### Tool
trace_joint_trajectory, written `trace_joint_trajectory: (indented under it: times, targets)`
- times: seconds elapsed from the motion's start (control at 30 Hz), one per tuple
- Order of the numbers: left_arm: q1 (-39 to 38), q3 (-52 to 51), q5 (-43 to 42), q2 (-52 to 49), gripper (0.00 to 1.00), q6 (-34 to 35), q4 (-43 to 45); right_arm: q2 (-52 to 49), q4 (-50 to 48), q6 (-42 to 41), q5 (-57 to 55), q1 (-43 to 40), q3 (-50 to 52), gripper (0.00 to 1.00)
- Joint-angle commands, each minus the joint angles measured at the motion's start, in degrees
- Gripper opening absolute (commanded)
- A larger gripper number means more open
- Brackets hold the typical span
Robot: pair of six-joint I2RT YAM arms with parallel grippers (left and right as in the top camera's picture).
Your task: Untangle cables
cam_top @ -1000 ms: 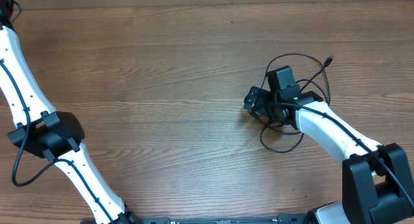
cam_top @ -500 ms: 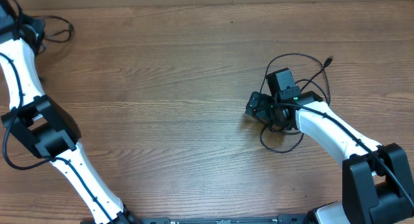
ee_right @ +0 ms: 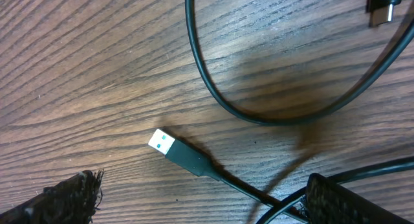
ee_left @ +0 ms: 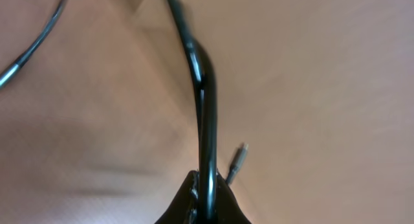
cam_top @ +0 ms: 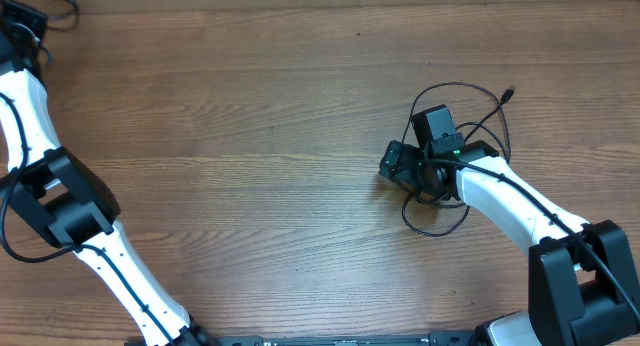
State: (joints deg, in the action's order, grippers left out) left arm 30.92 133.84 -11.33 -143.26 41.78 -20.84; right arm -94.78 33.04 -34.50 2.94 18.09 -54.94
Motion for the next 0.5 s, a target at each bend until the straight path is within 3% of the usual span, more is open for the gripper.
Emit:
trace_joint_trajectory:
  times: [0.0, 0.1, 0.2, 0.33, 0.47]
  targets:
    - [-0.24, -0.04, 7.69, -0.33, 0.04, 0.31, -7.69, -0.50, -0.17, 0.26, -0.28, 0.20, 0.31, 1.00]
    - [-0.22, -0.24, 13.14, -3.08, 0.04, 1.07, -16.57, -0.50, -0.22, 0.26, -0.28, 0.20, 0.31, 1.00]
    - [-0.11, -0.24, 11.30, -5.29, 0.04, 1.09, -21.84, -0.50, -0.13, 0.26, -0.26, 0.20, 0.31, 1.00]
    - [-0.59, -0.24, -3.39, -6.32, 0.04, 1.05, -26.14, -0.50, -0.15, 0.26, -0.26, 0.24, 0.31, 1.00]
    - [-2.27, -0.24, -11.98, -6.32, 0.04, -1.62, -25.14, -0.50, -0.15, 0.26, -0.26, 0.24, 0.31, 1.00]
